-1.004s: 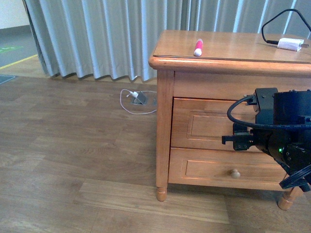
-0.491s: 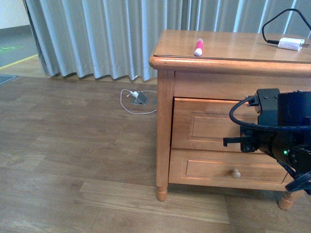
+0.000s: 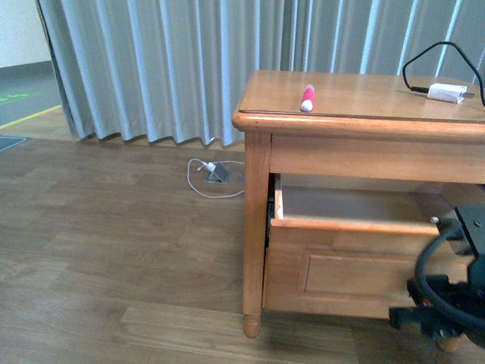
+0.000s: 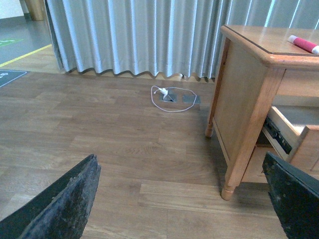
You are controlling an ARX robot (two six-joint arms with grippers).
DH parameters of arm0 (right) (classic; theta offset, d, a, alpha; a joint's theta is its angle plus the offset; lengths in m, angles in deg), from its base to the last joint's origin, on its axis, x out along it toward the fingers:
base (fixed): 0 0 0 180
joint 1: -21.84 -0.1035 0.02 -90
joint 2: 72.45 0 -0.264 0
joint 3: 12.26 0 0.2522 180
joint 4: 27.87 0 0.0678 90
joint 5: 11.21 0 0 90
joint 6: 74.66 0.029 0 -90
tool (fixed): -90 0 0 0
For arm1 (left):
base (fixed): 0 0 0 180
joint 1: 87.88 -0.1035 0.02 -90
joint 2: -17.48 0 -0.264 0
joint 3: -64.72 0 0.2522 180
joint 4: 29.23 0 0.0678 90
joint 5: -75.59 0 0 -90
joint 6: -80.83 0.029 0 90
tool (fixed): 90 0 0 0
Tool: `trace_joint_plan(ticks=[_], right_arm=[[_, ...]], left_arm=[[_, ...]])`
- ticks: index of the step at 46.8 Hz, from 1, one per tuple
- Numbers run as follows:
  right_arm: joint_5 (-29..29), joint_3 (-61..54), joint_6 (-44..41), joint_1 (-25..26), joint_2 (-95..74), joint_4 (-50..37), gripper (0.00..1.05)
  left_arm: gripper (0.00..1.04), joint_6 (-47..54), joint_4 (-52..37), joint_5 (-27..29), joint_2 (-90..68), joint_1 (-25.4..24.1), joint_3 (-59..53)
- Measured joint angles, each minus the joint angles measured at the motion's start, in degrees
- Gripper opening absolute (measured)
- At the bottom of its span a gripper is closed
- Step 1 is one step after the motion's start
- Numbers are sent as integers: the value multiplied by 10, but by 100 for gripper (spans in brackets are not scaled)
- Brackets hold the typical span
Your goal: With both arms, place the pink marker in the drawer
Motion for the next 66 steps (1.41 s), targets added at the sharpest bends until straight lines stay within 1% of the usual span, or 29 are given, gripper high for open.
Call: trace_joint_plan(ticks=[5,11,13,16,17,20,22,25,26,28,30,32,35,42,44,48,51,53,66], right_arm=[[15,-57,5,5,24,-27,23],[25,-100,5,6,45,-41,24],[26,-108,5,6,52,-41,29],[28,-126,4,6,74,-38,42],[29,-128,4,6,78,-36,43],[39,-138,5,9,112,-18,55],[49,-143,6,12,134,-2,59],[78,-154,11,22,185,44,70],[93,-159,11,28,214,72,75],[110,-166,12,38,258,114,83],[138,-173,11,55,330,184,93],[157,-177,10,69,395,247,98],[184,-177,7,88,494,338,96],[232,-167,-2,124,682,511,96],[250,-157,-9,136,754,577,96],[283,-140,-15,153,860,675,96],[290,-136,-14,159,901,709,96],[290,-136,-12,161,921,716,96],[283,-136,5,164,946,716,96]], left_arm=[[99,0,0,0,0,0,0],[99,0,0,0,0,0,0],[99,0,0,0,0,0,0],[99,0,0,0,0,0,0],[99,0,0,0,0,0,0],[99,0,0,0,0,0,0],[99,0,0,0,0,0,0],[99,0,0,0,0,0,0],[99,0,0,0,0,0,0],[99,0,0,0,0,0,0],[99,0,0,0,0,0,0],[99,0,0,0,0,0,0],[99,0,0,0,0,0,0],[99,0,0,0,0,0,0],[99,0,0,0,0,0,0],[99,0,0,0,0,0,0],[99,0,0,0,0,0,0],[99,0,0,0,0,0,0],[99,0,0,0,0,0,0]])
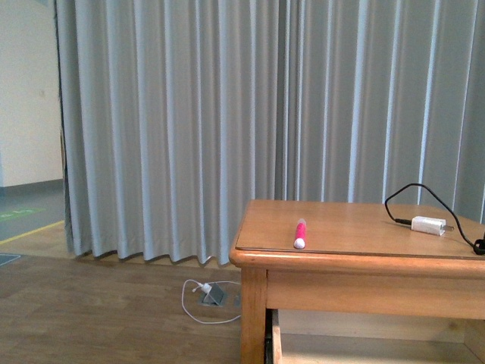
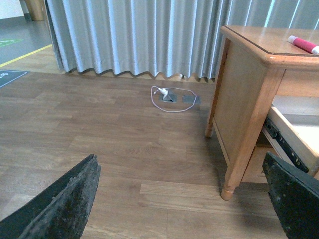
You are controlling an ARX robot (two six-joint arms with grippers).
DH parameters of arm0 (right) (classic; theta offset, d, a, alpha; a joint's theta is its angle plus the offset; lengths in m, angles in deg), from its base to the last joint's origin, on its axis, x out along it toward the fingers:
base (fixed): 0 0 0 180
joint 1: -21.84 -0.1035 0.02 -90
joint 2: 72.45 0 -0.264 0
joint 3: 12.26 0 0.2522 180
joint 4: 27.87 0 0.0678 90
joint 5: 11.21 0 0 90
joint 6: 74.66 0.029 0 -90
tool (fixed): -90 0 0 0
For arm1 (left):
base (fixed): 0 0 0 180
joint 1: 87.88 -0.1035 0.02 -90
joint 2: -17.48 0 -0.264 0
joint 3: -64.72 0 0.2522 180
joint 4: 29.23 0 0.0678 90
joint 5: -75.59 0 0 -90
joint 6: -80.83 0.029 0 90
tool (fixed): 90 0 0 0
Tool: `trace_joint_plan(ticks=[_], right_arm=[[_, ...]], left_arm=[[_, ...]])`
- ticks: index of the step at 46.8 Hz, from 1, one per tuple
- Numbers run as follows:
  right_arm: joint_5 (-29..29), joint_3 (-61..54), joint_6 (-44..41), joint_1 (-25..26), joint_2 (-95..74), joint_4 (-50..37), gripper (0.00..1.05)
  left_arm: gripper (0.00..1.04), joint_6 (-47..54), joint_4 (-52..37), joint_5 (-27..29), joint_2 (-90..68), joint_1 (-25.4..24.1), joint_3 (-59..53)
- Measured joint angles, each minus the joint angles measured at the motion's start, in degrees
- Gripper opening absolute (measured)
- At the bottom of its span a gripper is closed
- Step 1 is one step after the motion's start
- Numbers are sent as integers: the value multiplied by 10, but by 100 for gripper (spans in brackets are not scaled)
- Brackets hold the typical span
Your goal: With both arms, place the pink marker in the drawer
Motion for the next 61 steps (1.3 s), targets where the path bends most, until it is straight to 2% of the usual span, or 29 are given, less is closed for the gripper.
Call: trace_joint_plan(ticks=[5,6,8,10,11,13,18,19,22,39,43,44,46,52,61], right_arm=[[0,0,0,0,0,0,96],[-21,-4,-2,-8,6,-13,95],[-140,-45,-14,-53,36,-109,85],[-229,-77,-21,-85,65,-171,74],[-246,-82,-23,-89,72,-184,71],[-266,-86,-27,-92,78,-192,76],[-274,-92,-29,-95,79,-194,97],[-273,-93,-29,-95,78,-194,98],[-274,-93,-30,-96,78,-194,96],[-274,-93,-30,-96,79,-194,96],[-274,-93,-30,-96,79,-194,96],[-274,-93,-30,-96,79,-194,96],[-274,-93,-31,-96,79,-194,96],[-274,-93,-31,-96,79,-194,96],[-274,-93,-31,-96,79,-194,96]], left_arm=[[99,0,0,0,0,0,0],[99,0,0,0,0,0,0],[99,0,0,0,0,0,0],[99,0,0,1,0,0,0],[99,0,0,0,0,0,0],[99,0,0,0,0,0,0],[99,0,0,0,0,0,0],[99,0,0,0,0,0,0],[99,0,0,0,0,0,0],[99,0,0,3,0,0,0],[99,-4,-34,190,-60,79,2],[99,-5,-50,220,-90,100,7],[99,-5,-87,239,-158,130,25],[99,21,-200,209,-327,156,106],[99,57,-289,158,-551,172,252]])
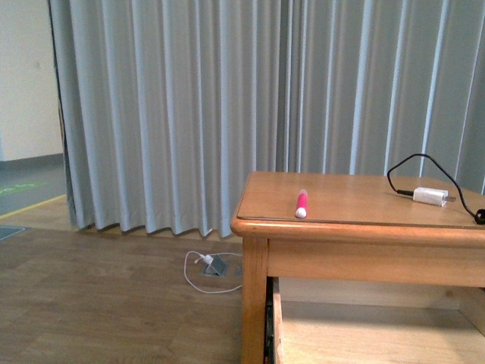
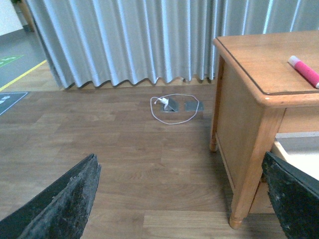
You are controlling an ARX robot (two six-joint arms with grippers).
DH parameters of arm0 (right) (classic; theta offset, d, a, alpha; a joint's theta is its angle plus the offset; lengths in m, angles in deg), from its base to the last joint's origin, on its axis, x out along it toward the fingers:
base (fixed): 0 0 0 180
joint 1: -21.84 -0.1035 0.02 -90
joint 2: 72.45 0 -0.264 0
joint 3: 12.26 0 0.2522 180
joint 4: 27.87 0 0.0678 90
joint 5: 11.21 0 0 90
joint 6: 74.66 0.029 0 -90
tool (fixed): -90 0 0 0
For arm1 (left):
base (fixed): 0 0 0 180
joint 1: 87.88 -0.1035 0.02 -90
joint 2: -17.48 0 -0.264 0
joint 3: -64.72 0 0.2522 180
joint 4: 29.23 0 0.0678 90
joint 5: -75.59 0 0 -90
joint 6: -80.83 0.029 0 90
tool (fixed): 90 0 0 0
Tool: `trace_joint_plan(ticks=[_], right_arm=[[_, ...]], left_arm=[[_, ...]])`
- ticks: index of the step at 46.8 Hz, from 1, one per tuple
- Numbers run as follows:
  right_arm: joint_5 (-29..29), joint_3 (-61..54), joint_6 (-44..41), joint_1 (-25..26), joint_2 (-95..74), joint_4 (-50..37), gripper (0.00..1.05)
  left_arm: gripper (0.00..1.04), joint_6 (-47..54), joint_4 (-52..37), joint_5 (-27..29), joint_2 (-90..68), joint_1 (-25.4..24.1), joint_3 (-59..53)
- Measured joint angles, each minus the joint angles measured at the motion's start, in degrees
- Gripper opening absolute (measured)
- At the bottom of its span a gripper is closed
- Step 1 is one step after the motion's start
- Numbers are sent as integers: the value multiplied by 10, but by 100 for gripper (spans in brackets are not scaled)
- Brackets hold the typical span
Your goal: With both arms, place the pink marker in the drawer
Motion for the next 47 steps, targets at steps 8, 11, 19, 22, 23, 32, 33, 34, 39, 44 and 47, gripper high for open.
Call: trace_joint_plan(ticks=[8,11,19,22,23,32,33,34,39,44,47], right_arm=[[0,0,0,0,0,0,96],[0,0,0,0,0,0,96],[0,0,0,0,0,0,96],[0,0,0,0,0,0,96],[0,0,0,0,0,0,96],[0,0,0,0,0,0,96],[0,0,0,0,0,0,96],[0,0,0,0,0,0,96],[0,0,0,0,0,0,96],[0,0,0,0,0,0,96],[0,0,0,0,0,0,96]], left_arm=[[99,27,-46,-19,-173,50,132],[99,31,-46,-20,-229,64,181],[99,39,-35,-26,-367,92,313],[99,42,-29,-29,-404,98,353],[99,42,-25,-30,-417,100,369],[99,32,42,-41,-539,113,525],[99,26,55,-41,-556,113,548],[99,19,68,-41,-574,113,571],[99,3,114,-52,-642,113,660],[99,-15,150,-70,-687,113,726],[99,-17,162,-75,-699,115,747]])
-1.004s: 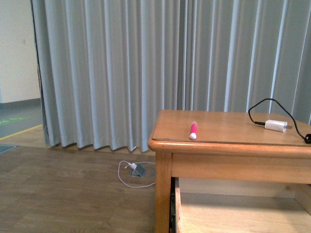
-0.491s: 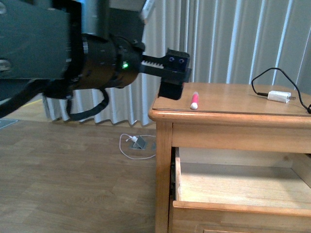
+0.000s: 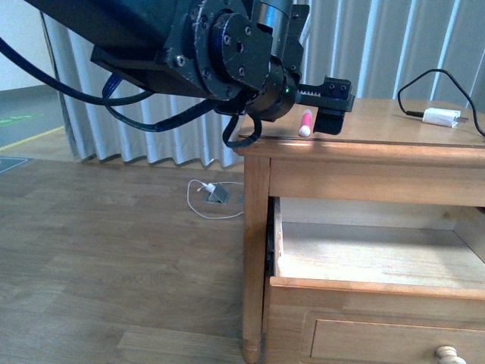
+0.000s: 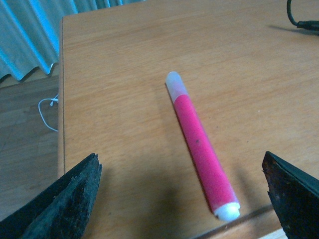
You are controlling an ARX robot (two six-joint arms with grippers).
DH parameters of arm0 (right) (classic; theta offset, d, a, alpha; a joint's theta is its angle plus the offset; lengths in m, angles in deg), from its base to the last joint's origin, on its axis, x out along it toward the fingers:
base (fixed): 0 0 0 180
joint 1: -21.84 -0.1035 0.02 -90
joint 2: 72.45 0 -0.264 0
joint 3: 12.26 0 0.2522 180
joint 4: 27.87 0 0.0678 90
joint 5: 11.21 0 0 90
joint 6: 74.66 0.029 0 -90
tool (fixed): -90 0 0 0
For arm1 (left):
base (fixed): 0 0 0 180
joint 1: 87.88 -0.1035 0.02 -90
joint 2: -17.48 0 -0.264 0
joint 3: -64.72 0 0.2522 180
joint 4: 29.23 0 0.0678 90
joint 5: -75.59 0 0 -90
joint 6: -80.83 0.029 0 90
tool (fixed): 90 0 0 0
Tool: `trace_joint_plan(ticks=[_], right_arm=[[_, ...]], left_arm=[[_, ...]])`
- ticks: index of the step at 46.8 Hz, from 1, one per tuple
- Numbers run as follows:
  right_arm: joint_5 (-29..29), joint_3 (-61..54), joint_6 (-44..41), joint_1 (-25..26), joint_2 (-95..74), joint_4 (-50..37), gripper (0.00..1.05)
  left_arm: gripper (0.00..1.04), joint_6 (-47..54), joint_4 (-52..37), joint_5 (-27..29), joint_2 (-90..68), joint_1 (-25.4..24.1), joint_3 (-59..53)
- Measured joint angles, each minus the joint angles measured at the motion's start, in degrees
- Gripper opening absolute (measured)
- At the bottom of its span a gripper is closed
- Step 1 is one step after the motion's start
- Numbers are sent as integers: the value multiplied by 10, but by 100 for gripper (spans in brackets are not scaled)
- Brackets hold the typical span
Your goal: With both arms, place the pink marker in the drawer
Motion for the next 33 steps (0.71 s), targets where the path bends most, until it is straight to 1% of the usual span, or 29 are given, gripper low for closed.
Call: trace_joint_plan(ticks=[13,21,33], right_arm=[[0,0,0,0,0,0,96],[0,0,0,0,0,0,96],[0,0,0,0,0,0,96]], left_arm=[[99,-26,76,-10,-46,2,86],[99,-27,120,-14,-67,6,117],[99,-23,140,-13,-74,17,135]])
